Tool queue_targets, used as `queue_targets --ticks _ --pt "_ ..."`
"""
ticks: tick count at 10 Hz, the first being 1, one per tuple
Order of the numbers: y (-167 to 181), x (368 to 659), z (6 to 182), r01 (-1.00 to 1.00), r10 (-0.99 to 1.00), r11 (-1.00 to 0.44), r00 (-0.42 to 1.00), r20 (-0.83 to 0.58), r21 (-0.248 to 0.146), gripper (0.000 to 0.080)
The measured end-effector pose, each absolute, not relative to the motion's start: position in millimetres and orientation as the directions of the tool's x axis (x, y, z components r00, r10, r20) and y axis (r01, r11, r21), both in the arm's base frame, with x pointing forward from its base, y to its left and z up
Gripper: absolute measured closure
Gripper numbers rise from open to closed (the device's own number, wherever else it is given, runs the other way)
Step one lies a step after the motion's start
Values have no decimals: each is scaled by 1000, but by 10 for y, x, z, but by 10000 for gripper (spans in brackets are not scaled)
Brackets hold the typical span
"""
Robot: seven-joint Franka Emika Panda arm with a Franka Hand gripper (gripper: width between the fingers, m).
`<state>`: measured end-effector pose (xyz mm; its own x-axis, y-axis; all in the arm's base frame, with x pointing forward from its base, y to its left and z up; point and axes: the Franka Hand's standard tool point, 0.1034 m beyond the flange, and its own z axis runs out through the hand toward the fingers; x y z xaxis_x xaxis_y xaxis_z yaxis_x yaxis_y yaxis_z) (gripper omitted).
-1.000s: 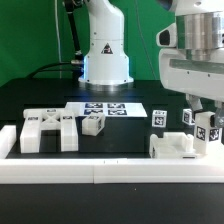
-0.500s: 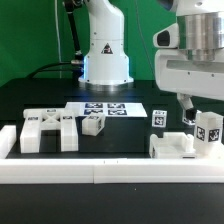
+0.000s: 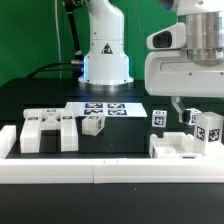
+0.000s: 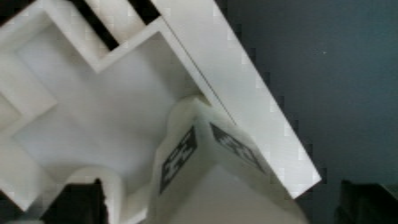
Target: Assemble chair
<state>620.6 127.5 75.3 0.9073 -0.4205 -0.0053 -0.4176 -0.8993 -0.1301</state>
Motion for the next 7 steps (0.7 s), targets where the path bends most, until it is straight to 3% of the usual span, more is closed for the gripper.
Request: queue_targets --ticks 5,7 --pt "1271 6207 752 -70 -75 -990 996 41 -122 151" --pt "1254 6207 747 91 86 -991 995 59 -97 151"
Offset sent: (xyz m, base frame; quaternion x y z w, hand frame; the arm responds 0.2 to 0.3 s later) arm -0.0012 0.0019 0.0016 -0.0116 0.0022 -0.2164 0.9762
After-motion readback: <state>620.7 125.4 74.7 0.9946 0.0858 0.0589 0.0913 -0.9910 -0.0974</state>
